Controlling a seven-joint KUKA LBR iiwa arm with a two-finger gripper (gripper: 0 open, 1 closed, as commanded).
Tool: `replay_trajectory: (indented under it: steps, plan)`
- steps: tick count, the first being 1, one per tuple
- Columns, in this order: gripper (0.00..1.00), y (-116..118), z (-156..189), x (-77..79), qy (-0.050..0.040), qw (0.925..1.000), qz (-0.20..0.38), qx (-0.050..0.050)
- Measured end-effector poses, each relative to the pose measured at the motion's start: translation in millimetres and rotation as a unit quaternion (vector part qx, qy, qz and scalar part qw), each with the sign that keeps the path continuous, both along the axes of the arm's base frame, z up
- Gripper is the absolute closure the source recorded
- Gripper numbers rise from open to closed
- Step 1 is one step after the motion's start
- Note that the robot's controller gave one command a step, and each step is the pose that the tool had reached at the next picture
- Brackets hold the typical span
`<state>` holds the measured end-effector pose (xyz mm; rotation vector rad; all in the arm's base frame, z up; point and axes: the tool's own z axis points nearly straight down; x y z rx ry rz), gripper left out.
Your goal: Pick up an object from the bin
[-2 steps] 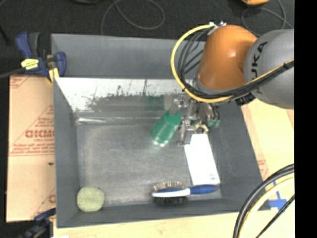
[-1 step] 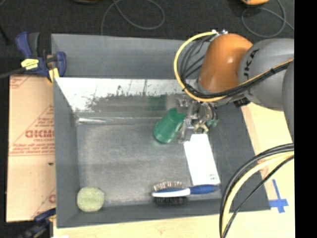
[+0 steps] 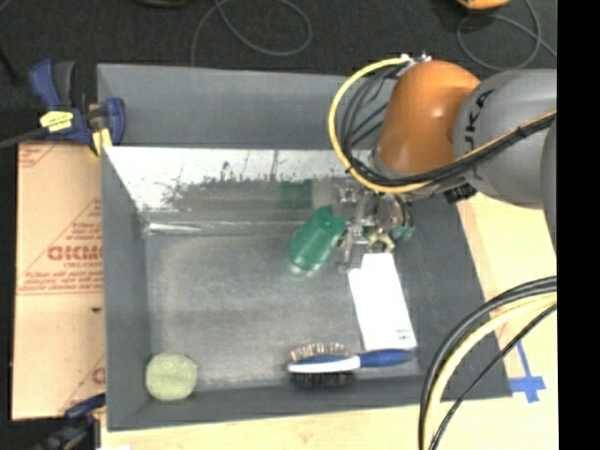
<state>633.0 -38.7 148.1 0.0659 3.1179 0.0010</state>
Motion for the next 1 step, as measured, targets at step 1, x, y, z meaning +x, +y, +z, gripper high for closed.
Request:
replay_trajectory:
  steps: [1]
  plan:
    - [0.00,-63.6,-32.1,22.1,0.0012,1.0000,-0.007,-0.003]
